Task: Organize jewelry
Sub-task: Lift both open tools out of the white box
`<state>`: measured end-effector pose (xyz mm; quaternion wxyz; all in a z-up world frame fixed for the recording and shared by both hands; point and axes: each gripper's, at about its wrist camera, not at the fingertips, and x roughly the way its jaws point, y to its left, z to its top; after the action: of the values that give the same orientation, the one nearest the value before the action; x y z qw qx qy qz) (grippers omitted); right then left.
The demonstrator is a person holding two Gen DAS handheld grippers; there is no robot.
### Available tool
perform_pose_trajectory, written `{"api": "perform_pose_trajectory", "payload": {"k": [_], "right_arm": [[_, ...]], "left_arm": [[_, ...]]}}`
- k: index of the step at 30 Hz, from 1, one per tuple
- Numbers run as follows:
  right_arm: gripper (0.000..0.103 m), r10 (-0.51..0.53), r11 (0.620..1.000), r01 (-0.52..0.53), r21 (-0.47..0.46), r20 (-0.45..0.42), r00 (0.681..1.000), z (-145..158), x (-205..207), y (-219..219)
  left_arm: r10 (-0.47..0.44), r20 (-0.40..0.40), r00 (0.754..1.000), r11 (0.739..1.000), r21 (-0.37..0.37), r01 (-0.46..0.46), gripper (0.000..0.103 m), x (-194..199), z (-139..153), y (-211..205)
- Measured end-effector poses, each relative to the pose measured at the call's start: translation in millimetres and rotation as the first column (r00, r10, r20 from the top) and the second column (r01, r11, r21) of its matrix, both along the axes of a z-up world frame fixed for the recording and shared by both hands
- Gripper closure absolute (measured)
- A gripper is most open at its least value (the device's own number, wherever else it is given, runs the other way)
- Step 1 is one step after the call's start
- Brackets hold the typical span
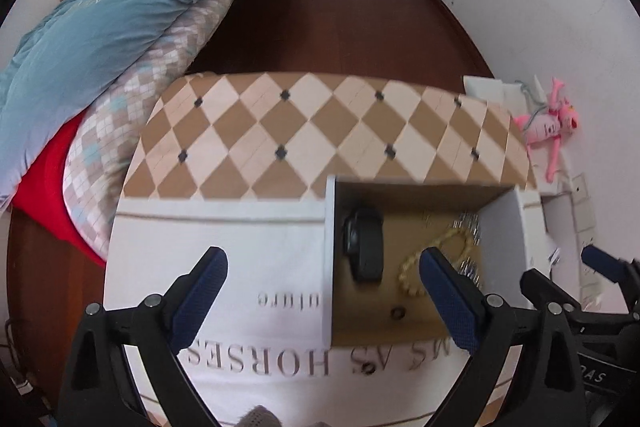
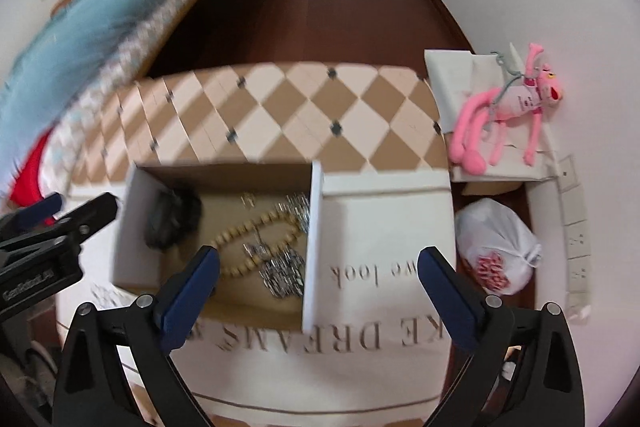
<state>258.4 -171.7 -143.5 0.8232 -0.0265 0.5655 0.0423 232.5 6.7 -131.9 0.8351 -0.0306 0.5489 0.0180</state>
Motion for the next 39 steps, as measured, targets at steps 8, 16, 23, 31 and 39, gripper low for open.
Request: {"api": "perform_pose_trajectory", "payload": {"k": [8, 16, 23, 31, 39], "right_arm": [[0.0, -0.007, 0.999, 0.007, -0.045, -0.004, 1.0, -18.7, -23.8, 5.7], [0.0, -0.029, 0.999, 0.03, -0.012, 0.079, 0.996, 21.5, -45.8, 1.3], [0.0, -0.04, 0.999, 0.038, 0.015, 0.179, 0.983, 70.3, -75.5, 4.3], [0.0, 0.004, 0.997, -0.014, 0.082, 0.122, 0.993, 41.3, -97.6, 19.0], [0.009, 0.052, 0.987, -0.06, 0.148, 0.056, 0.997, -50.7, -106.0, 41.9]], "left_arm": [[0.0, 0.014, 1.0, 1.0, 0.025, 0.0, 0.005, -23.0, -2.4, -1.0], [0.013, 0.092, 0.996, 1.0, 0.001, -0.013, 0.004, -51.1, 36.0, 3.6], [0.022, 0.136, 0.99, 1.0, -0.024, -0.019, 0.004, -77.7, 67.0, 10.6], [0.048, 0.093, 0.994, 0.998, 0.024, -0.05, 0.004, -102.6, 18.8, 22.8], [0.073, -0.025, 0.997, 0.994, 0.08, -0.071, 0.004, -114.4, -66.6, 38.4]]}}
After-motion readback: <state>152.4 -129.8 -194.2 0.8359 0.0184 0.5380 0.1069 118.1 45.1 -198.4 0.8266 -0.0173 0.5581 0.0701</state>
